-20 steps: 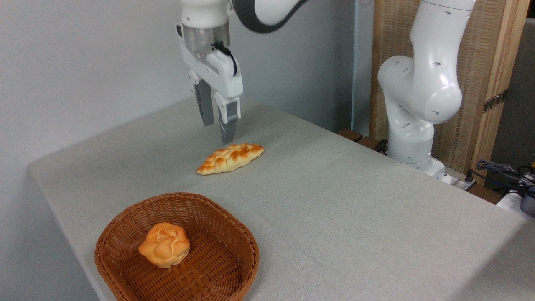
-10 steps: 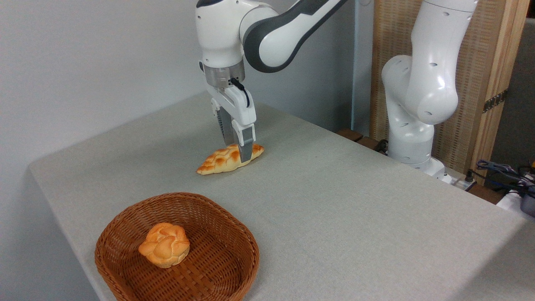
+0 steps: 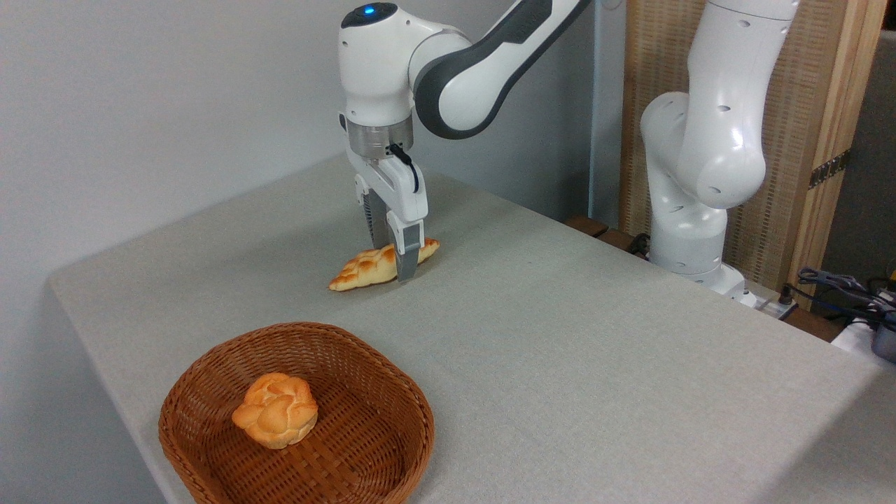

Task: Put bread into the basket
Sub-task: 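Close the gripper around the middle of the braided bread roll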

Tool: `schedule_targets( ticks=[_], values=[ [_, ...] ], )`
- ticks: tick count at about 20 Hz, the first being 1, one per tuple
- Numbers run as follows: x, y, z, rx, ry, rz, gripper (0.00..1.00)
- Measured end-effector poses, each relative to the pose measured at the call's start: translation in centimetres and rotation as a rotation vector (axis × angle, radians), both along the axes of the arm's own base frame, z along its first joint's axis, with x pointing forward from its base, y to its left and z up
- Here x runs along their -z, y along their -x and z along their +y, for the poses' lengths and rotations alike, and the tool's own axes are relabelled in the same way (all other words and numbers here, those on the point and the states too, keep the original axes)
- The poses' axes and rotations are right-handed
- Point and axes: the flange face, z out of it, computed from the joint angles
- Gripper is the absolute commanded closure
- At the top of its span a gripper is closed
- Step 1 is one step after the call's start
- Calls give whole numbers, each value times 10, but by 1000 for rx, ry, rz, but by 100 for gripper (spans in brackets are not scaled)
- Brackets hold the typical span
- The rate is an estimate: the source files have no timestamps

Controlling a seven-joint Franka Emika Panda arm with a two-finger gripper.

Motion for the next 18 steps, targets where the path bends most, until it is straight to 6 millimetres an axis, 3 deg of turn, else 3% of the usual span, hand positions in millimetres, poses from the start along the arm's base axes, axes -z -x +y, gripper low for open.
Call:
schedule_targets(
  ticks=[18],
  values=[
    [6, -1, -2, 1, -5, 8, 80]
  ],
)
